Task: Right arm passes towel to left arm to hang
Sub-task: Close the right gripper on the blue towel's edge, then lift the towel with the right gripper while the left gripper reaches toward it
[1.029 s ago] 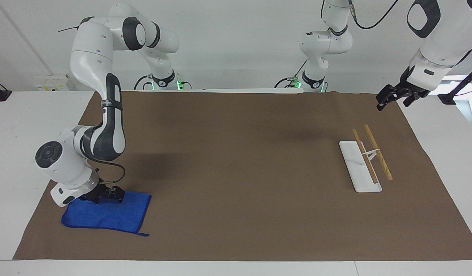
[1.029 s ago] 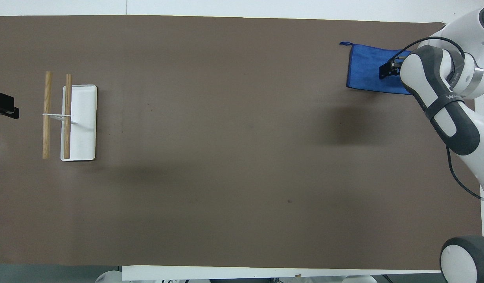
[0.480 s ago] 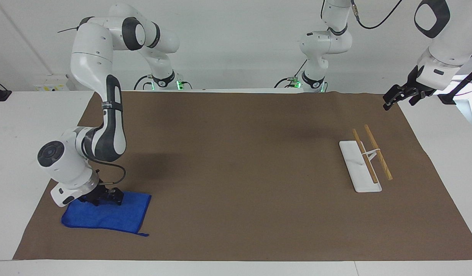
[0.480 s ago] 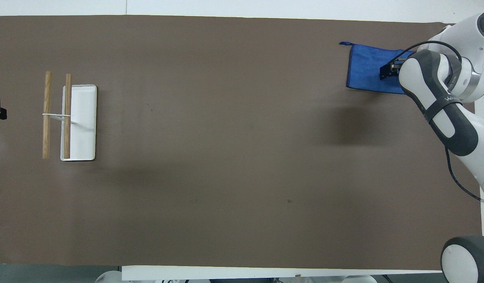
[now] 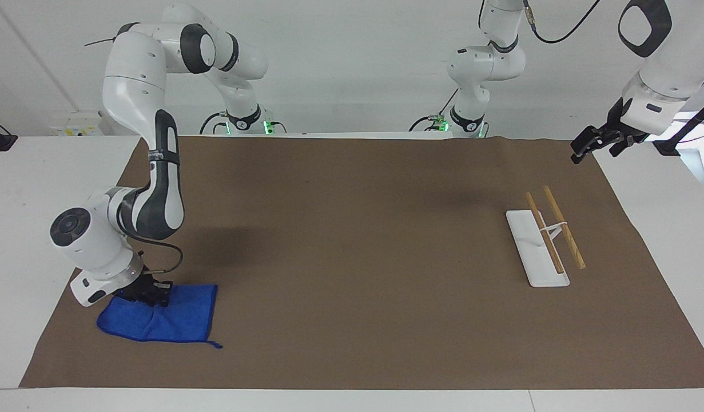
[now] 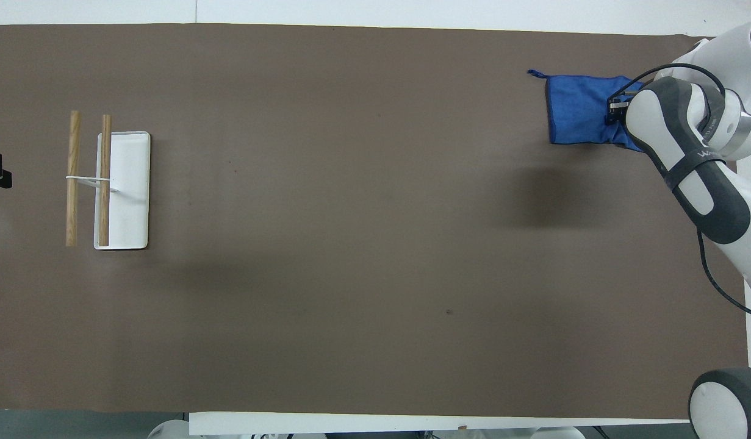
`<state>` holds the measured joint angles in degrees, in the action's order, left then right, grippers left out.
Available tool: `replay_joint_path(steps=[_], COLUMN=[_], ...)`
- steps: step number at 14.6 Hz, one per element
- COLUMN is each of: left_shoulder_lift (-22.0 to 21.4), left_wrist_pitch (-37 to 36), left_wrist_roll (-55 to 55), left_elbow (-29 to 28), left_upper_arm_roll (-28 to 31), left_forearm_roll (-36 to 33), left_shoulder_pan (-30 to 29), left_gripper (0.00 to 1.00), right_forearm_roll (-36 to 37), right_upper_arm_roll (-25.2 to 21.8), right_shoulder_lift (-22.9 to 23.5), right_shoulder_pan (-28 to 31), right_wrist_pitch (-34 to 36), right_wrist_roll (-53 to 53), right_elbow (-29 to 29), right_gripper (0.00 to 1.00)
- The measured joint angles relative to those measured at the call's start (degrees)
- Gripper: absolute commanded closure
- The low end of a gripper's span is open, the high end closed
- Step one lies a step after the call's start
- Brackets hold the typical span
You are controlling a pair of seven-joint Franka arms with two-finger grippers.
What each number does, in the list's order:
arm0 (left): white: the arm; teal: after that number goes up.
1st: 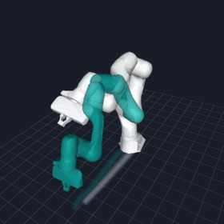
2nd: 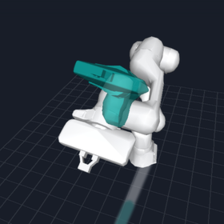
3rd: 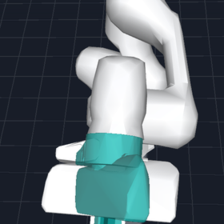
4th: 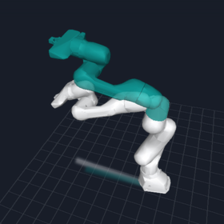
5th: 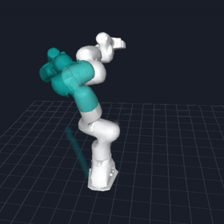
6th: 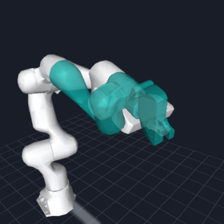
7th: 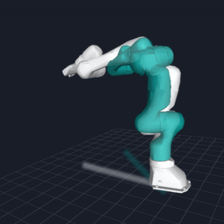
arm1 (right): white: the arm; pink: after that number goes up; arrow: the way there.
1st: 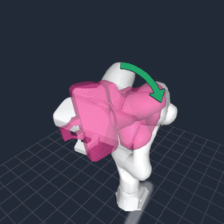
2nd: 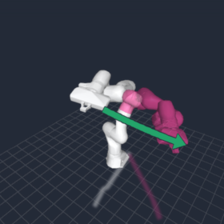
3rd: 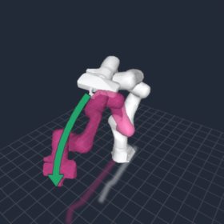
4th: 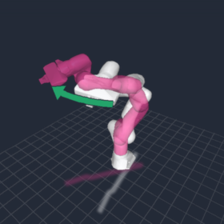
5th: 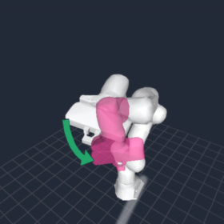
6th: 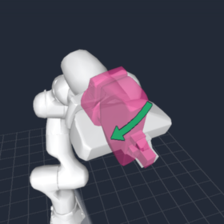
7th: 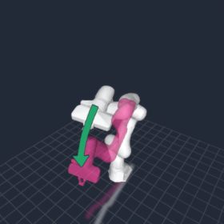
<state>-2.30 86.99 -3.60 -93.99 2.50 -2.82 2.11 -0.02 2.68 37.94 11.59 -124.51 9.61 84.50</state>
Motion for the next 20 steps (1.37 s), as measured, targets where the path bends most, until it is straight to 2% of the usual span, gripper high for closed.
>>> replay_joint_path(steps=[3,5,7,11,14,16,20], left_shoulder_lift=[0.0,0.0,0.0,-0.4,-2.3,-3.9,-3.8], left_wrist_pitch=[-0.1,-0.3,-0.4,-0.5,3.6,8.4,14.6], left_wrist_roll=[0.0,0.0,-0.4,-7.4,-19.3,-29.8,-58.3], left_elbow=[0.0,-0.1,-0.2,-1.3,-6.2,-10.5,-13.4], left_upper_arm_roll=[-0.1,-0.3,-0.3,-0.4,-1.0,-1.3,-1.7], left_forearm_roll=[0.0,0.0,0.0,0.0,0.4,0.6,1.0], left_shoulder_pan=[0.0,0.0,0.0,0.0,1.9,5.6,13.6], left_gripper=[0.0,0.0,0.0,0.0,0.0,0.0,0.01], right_forearm_roll=[0.1,0.0,-1.3,-9.7,-23.1,-31.4,-45.9], right_upper_arm_roll=[0.4,0.8,3.1,8.1,9.7,9.8,9.9], right_shoulder_lift=[-0.2,-0.7,-1.8,-6.6,-10.8,-13.2,-16.2], right_shoulder_pan=[-0.3,-1.7,-2.7,-5.5,-8.0,-9.8,-13.5], right_wrist_pitch=[5.6,13.7,22.7,31.1,33.7,34.1,33.7], right_wrist_roll=[0.5,0.6,-0.3,-16.0,-30.7,-40.1,-53.1], right_elbow=[-1.5,-5.2,-9.5,-12.4,-12.4,-12.3,-10.5], right_gripper=[1.0,1.0,1.0,1.0,1.0,1.0,0.99])
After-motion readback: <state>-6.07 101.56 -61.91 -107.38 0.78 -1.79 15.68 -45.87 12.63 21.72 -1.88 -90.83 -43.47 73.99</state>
